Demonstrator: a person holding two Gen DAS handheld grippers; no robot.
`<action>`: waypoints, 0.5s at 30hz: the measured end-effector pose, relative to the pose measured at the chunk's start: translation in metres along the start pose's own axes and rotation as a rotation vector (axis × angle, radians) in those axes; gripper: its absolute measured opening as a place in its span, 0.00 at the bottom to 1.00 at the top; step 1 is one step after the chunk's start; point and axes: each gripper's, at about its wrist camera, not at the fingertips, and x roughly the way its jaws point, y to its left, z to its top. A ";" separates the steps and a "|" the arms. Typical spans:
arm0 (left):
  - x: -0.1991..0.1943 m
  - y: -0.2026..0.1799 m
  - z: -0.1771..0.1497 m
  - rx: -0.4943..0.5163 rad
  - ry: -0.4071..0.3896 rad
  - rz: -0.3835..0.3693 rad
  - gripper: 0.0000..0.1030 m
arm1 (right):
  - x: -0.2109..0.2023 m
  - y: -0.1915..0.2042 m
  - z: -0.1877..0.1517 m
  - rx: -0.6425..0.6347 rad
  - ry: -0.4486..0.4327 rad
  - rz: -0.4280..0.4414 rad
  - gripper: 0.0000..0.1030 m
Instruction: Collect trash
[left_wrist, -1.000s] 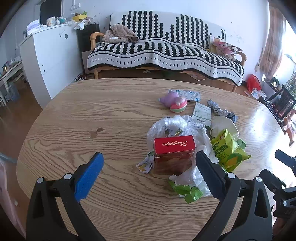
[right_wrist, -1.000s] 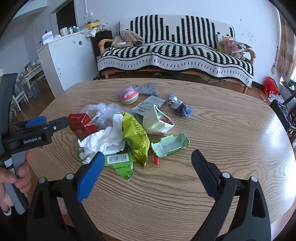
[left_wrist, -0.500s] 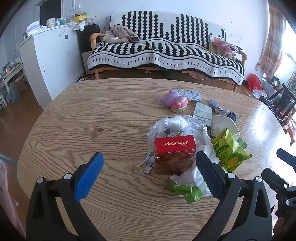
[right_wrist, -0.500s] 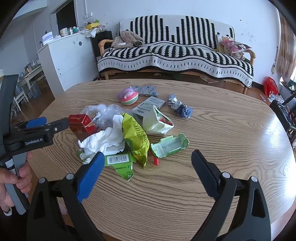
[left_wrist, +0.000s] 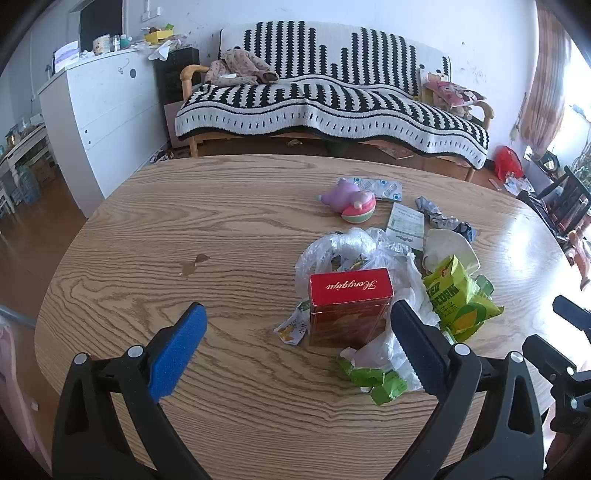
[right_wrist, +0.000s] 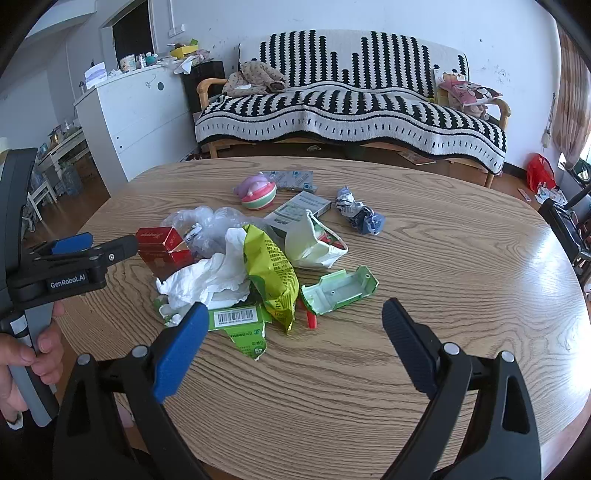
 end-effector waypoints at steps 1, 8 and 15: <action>0.001 -0.001 0.000 0.001 0.001 0.001 0.94 | 0.000 0.000 0.000 0.000 -0.001 0.000 0.89; 0.001 0.000 0.000 0.001 0.002 0.002 0.94 | 0.000 0.000 0.000 -0.001 -0.001 0.000 0.89; 0.000 0.000 0.000 0.003 0.002 0.003 0.94 | 0.000 0.000 0.000 -0.003 0.000 0.001 0.89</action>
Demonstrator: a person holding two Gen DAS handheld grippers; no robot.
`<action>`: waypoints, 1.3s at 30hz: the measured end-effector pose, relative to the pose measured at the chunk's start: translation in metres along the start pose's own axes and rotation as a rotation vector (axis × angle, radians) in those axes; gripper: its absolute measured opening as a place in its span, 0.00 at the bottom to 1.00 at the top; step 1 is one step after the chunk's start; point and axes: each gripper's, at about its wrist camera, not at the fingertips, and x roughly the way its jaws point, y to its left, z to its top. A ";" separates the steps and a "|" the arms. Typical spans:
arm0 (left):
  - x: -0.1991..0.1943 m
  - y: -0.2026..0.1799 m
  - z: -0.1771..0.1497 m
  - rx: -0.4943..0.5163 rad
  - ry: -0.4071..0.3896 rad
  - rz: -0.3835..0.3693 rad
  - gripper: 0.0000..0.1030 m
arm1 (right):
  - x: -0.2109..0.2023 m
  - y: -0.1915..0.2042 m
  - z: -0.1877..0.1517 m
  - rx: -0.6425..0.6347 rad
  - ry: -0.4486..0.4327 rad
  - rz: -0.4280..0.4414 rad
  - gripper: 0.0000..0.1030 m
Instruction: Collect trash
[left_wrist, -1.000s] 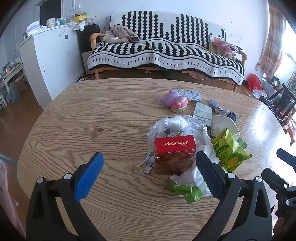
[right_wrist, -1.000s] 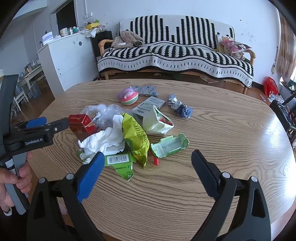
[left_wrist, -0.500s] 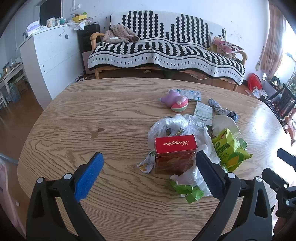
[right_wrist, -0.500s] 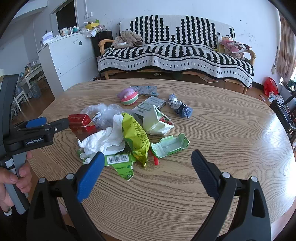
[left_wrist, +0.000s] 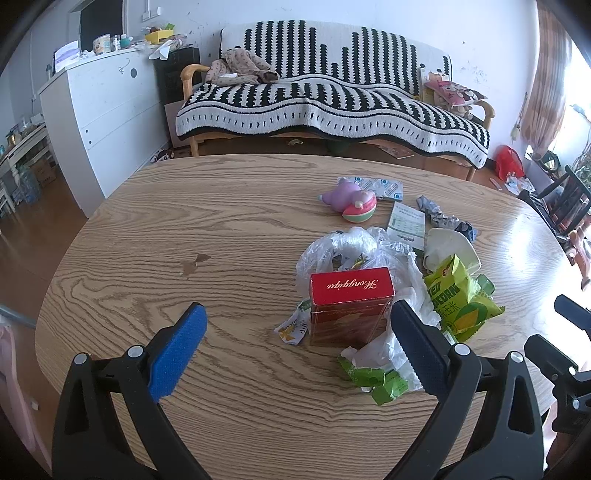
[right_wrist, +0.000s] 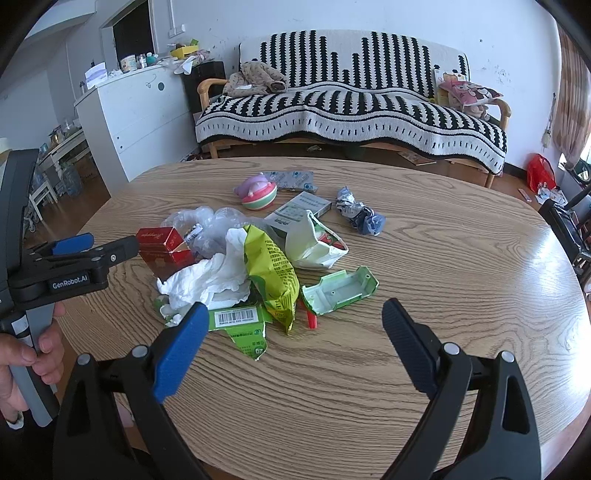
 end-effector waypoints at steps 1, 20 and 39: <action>0.000 0.001 0.000 0.001 0.000 0.001 0.94 | 0.000 0.000 0.000 0.001 0.000 0.000 0.89; 0.001 0.000 0.000 -0.002 0.000 0.001 0.94 | 0.000 0.000 0.000 0.000 0.002 0.003 0.89; 0.025 -0.020 -0.004 0.042 0.053 -0.013 0.94 | 0.055 0.006 0.002 -0.018 0.061 -0.001 0.85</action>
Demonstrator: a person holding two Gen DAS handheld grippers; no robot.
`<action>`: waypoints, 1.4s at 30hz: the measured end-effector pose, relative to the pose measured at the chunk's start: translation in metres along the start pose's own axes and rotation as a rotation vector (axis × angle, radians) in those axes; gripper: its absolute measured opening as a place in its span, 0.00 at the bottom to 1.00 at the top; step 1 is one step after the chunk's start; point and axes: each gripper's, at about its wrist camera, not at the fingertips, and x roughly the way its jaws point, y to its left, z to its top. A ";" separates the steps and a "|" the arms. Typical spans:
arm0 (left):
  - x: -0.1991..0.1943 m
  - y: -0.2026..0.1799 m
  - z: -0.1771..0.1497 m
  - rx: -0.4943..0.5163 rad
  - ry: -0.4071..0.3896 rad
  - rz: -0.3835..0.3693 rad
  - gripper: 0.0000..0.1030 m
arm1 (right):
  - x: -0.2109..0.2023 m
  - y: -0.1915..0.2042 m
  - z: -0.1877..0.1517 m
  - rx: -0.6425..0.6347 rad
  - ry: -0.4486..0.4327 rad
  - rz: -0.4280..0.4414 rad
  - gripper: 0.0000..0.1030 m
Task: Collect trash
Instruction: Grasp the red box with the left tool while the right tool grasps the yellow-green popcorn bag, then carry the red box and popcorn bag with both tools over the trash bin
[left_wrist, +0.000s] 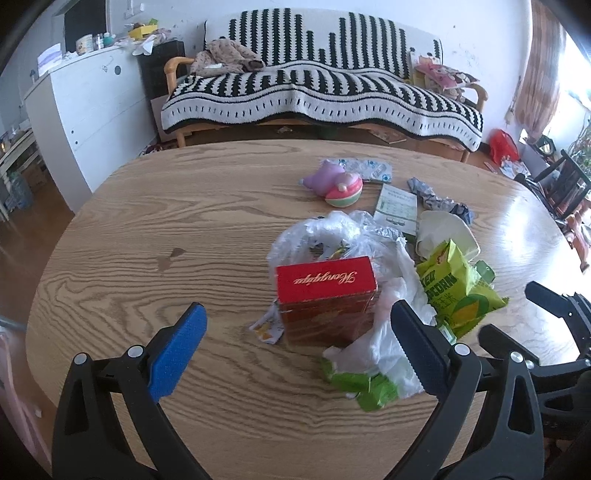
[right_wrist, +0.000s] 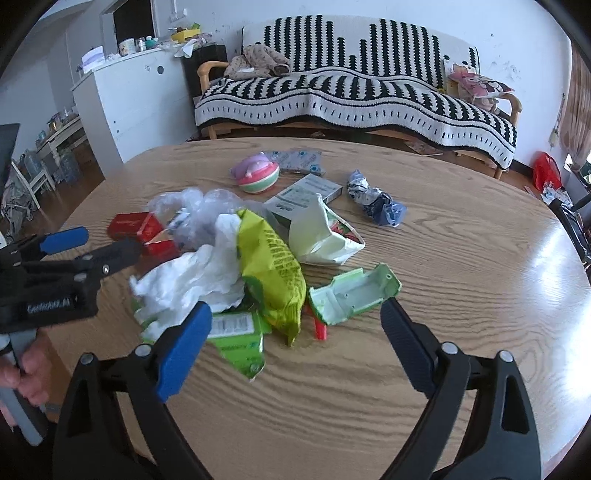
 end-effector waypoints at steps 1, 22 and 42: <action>0.004 -0.002 0.001 0.005 0.004 0.005 0.94 | 0.006 -0.001 0.001 0.005 0.006 0.002 0.83; -0.033 0.020 0.014 -0.094 -0.054 -0.065 0.54 | -0.055 -0.015 0.026 0.096 -0.168 0.160 0.26; -0.109 -0.167 -0.011 0.170 -0.157 -0.449 0.54 | -0.229 -0.222 -0.102 0.347 -0.273 -0.246 0.26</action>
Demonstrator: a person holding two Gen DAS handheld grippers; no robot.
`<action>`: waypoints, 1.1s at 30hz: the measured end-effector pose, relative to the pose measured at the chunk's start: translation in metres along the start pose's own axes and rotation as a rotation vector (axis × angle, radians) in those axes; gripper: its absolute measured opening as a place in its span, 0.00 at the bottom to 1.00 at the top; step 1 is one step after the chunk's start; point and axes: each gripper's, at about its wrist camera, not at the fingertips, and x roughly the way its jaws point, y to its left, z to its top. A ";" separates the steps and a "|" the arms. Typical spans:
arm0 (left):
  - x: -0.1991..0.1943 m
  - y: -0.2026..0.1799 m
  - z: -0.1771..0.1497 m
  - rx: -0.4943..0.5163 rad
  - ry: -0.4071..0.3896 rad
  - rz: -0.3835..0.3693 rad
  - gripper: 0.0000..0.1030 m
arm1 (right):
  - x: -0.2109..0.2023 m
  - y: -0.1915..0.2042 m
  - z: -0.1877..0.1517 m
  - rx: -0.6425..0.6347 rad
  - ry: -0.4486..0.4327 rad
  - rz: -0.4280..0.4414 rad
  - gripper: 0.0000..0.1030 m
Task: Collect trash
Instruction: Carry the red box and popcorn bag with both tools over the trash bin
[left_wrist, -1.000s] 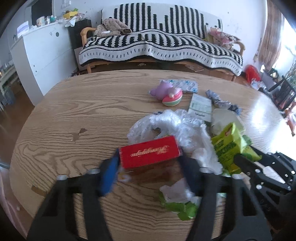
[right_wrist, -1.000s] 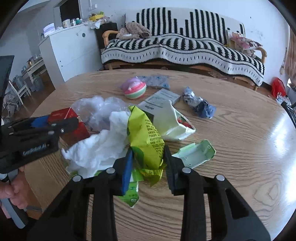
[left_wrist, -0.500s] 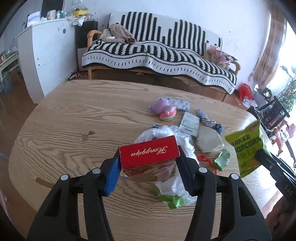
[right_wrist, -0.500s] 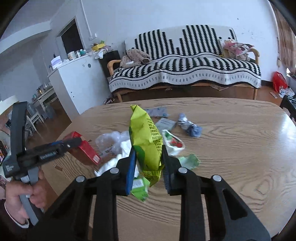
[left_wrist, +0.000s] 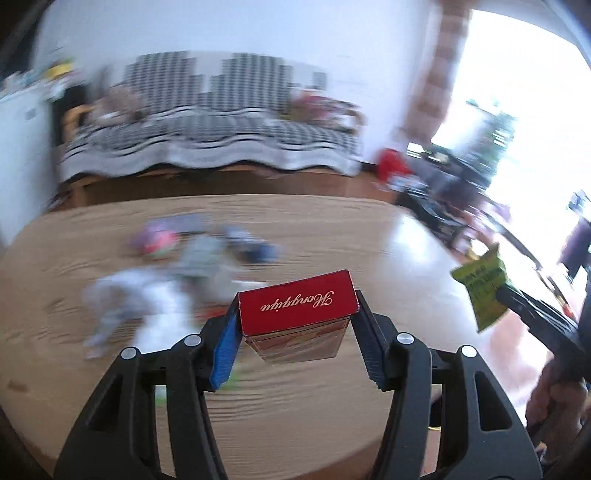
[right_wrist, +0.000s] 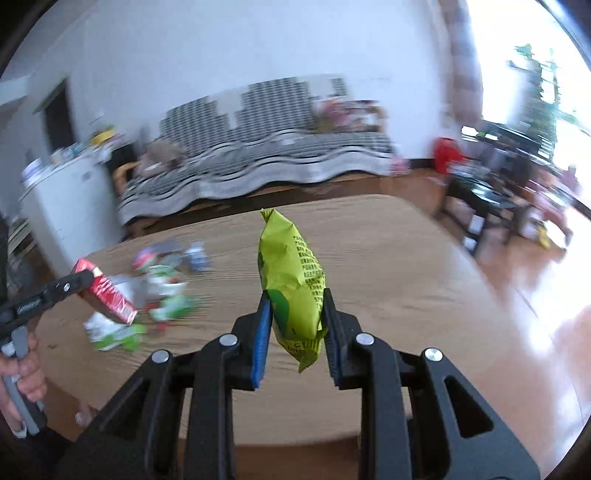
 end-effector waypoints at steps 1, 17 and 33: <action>0.007 -0.026 -0.003 0.026 0.010 -0.052 0.54 | -0.007 -0.016 -0.004 0.020 -0.002 -0.026 0.26; 0.149 -0.291 -0.135 0.386 0.349 -0.410 0.54 | -0.012 -0.245 -0.135 0.430 0.418 -0.201 0.26; 0.224 -0.312 -0.168 0.412 0.398 -0.350 0.59 | 0.050 -0.247 -0.137 0.404 0.479 -0.224 0.38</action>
